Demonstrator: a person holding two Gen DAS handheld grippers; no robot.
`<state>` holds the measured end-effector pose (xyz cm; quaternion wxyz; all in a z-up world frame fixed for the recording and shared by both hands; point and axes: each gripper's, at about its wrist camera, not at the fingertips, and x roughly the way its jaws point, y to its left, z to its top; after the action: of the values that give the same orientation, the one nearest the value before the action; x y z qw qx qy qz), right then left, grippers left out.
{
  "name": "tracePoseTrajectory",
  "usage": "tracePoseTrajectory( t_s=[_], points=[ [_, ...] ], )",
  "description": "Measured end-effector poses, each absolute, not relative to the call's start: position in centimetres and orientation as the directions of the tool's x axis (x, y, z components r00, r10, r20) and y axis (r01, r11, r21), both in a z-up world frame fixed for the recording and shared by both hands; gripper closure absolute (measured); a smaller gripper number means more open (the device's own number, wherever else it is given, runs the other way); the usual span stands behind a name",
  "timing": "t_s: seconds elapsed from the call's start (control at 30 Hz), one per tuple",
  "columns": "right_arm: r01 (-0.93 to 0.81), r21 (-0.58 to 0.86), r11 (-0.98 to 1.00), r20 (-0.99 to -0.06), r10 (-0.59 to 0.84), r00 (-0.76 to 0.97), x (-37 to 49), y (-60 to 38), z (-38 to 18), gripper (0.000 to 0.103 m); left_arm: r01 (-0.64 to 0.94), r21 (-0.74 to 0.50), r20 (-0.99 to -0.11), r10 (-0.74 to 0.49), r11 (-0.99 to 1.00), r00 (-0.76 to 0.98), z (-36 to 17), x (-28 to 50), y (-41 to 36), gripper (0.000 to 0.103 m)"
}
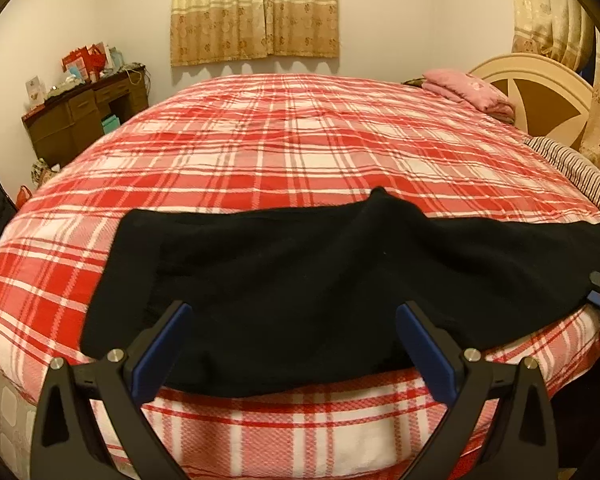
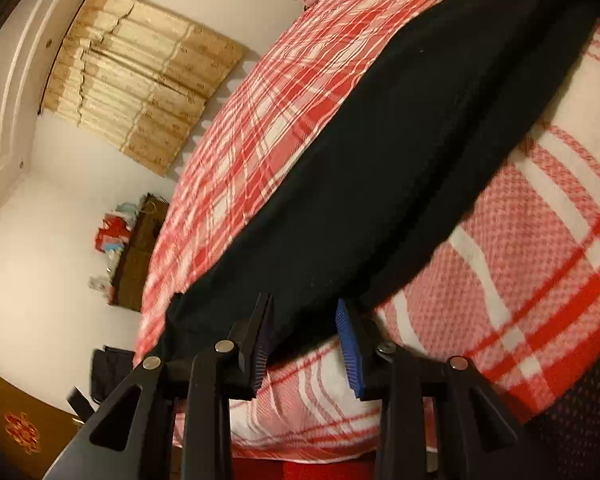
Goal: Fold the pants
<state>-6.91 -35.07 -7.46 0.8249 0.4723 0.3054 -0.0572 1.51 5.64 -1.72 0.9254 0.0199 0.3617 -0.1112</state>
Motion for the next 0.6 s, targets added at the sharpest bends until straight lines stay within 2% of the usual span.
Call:
tracePoseTrajectory(
  t_s=[0.2,0.23,0.27,0.47,0.6],
  points=[
    [0.367,0.7,0.612,-0.575,0.179,0.799,-6.5,-34.1,-6.8,0.07,0.223,-0.001,-0.672,-0.166,0.975,0.722,-1.9,1.3,5.1,0.0],
    [0.369,0.681,0.632,-0.583,0.164,0.796,-6.4,-34.0,-6.7,0.087,0.214,-0.002,-0.675,-0.16,0.977,0.721,-2.0,1.5,5.3,0.0],
    [0.369,0.67,0.644,-0.589,0.159,0.792,-6.4,-34.1,-6.6,0.1,0.205,-0.003,-0.677,-0.153,0.979,0.72,-2.0,1.6,5.6,0.0],
    [0.42,0.614,0.668,-0.613,0.068,0.787,-8.5,-35.2,-6.8,0.1,0.11,0.014,-0.678,-0.071,0.994,0.731,-2.5,2.5,8.8,0.0],
    [0.418,0.612,0.671,-0.609,0.063,0.791,-8.6,-35.5,-6.8,0.1,0.068,0.046,-0.701,-0.016,0.997,0.713,-3.8,3.3,10.3,0.0]
  ],
)
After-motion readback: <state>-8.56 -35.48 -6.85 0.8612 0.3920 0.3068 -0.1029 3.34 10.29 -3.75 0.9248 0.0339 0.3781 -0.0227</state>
